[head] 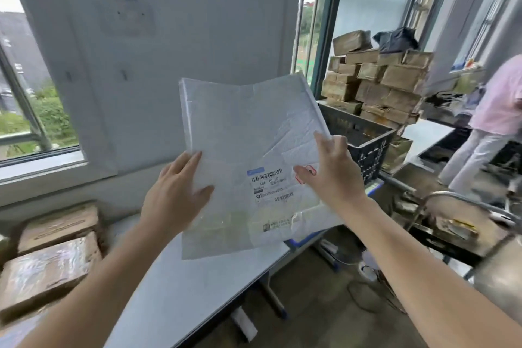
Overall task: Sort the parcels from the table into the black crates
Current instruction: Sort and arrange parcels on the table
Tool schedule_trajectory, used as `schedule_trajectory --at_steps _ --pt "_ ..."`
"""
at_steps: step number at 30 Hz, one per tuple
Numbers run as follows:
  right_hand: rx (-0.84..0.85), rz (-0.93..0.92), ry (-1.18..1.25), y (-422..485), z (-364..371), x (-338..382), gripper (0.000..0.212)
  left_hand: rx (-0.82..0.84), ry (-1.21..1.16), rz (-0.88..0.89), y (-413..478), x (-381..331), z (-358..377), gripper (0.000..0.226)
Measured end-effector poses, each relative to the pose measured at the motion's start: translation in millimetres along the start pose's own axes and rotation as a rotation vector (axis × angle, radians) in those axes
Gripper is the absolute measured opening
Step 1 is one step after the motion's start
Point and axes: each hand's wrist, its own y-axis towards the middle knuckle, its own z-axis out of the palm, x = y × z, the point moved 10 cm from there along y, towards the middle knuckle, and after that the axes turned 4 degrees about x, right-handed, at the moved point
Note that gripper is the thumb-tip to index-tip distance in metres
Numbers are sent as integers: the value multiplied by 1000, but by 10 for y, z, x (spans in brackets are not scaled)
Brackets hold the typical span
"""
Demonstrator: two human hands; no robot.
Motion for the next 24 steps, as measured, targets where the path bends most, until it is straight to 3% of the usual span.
schedule_trajectory --at_steps 12,24 --pt "110 63 -170 1950 797 -1618 90 245 -5 92 2108 -834 1668 95" --pt "284 39 -220 3544 1659 -3044 86 319 27 132 3676 -1774 2662 85"
